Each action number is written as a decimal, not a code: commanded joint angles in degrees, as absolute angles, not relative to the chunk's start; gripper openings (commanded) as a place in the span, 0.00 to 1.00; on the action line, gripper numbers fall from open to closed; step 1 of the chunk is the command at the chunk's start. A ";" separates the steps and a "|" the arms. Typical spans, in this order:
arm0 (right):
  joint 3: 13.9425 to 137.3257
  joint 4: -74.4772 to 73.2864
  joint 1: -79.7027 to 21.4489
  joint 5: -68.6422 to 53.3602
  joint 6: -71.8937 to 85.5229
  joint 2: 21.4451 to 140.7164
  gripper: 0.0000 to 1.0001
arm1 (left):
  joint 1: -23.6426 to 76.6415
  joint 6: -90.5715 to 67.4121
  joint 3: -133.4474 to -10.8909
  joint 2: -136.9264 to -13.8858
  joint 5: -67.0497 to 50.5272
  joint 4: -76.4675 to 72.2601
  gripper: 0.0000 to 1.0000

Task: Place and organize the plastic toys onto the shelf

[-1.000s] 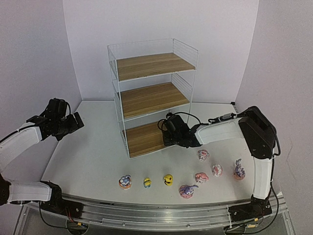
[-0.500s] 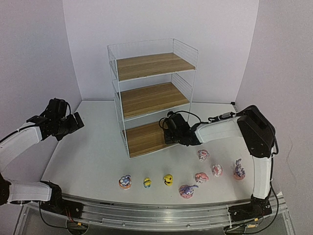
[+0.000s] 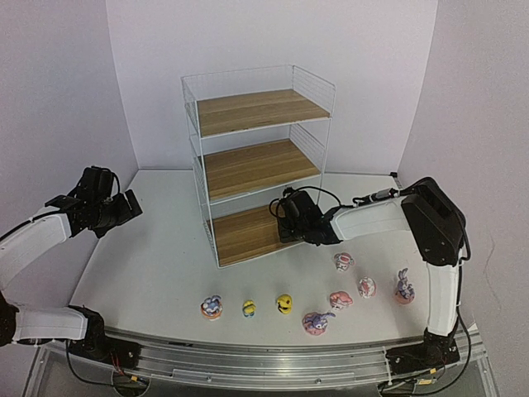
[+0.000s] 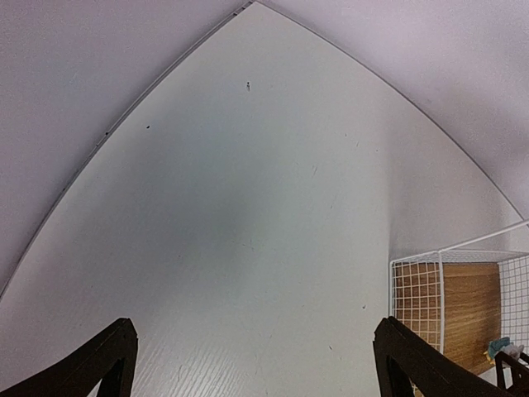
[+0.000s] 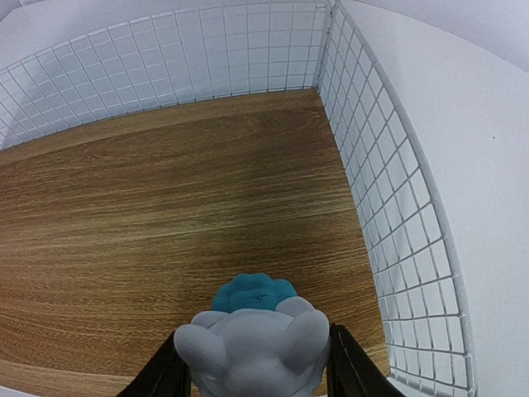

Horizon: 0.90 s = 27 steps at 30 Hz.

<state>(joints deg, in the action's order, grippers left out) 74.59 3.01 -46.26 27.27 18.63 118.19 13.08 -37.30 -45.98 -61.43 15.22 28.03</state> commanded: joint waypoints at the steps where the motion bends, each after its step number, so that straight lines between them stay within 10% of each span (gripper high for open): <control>1: 75.34 4.74 -45.93 27.04 18.71 118.45 0.51 | 12.96 -36.30 -46.52 -61.51 16.60 27.87 1.00; 16: 75.09 4.74 -45.88 27.04 18.75 118.18 0.59 | 13.00 -36.29 -46.49 -61.48 16.53 27.69 1.00; 27: 70.43 4.66 -46.04 23.32 18.33 110.84 0.89 | 13.01 -36.36 -46.36 -61.18 15.01 27.11 1.00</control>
<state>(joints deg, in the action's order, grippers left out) 72.48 3.50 -46.15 26.29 18.82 117.14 13.06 -37.30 -45.98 -61.43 15.20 28.03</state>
